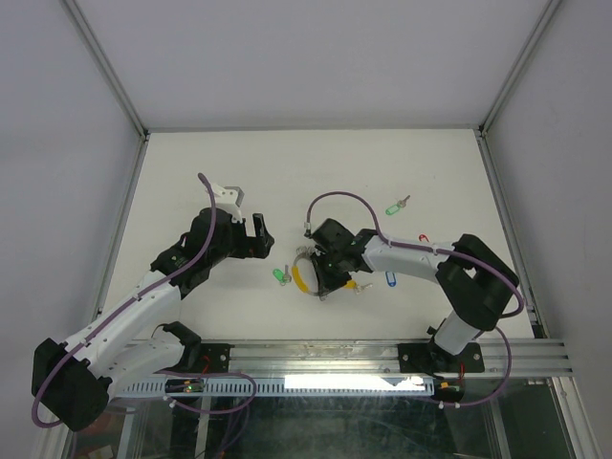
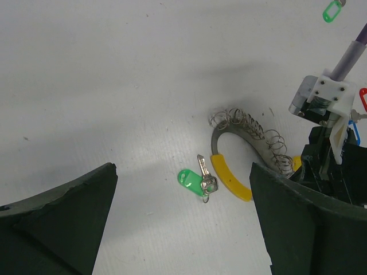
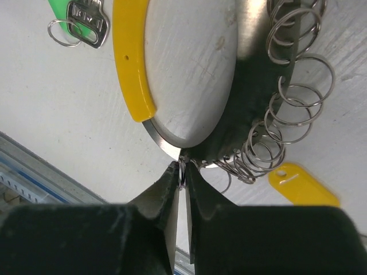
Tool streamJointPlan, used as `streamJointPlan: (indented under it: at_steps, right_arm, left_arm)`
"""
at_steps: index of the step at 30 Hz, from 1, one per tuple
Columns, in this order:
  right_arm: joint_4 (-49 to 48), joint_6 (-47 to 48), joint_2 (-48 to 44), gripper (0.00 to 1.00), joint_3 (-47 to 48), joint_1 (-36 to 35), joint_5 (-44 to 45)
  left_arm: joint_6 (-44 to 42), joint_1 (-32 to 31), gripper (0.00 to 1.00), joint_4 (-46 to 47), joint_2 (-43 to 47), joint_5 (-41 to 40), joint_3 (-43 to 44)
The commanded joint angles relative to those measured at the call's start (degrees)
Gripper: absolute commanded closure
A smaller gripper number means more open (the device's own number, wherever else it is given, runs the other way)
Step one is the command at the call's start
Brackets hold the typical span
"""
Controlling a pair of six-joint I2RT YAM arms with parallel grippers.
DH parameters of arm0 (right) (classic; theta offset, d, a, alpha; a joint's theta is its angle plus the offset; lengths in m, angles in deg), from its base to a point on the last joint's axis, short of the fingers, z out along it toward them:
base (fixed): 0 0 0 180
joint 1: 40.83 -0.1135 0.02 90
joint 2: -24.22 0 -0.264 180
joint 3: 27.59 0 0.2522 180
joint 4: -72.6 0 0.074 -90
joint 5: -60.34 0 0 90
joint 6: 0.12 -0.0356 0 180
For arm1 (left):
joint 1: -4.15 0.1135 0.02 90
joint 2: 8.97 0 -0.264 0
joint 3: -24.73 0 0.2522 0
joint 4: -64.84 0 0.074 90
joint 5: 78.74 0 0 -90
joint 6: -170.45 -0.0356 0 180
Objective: Put the keys on the keyring
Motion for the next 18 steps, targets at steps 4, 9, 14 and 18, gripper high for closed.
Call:
streamJointPlan:
  at_steps: [4,9,14,18]
  right_arm:
    - [-0.75,-0.67,-4.14,1.0,1.17,-0.57,-0.04]
    - [-2.52,0.96,-7.45,1.0,0.35,-0.57,0.84]
    - [-2.49,3.58,-11.31,1.0,-0.25,-0.58,4.86]
    - [-4.37,5.61,-16.38,1.0,-1.73,-0.53,6.6]
  left_arm:
    - [0.65,-0.04,0.02,1.95,-0.05,0.01,1.71]
    - [0.19,0.02,0.01,1.94,0.11,-0.18,2.55]
    - [-1.6,-0.05,0.01,3.97,0.38,2.66,3.68]
    - [-4.63,-0.09,0.01,6.29,0.64,7.78,4.64]
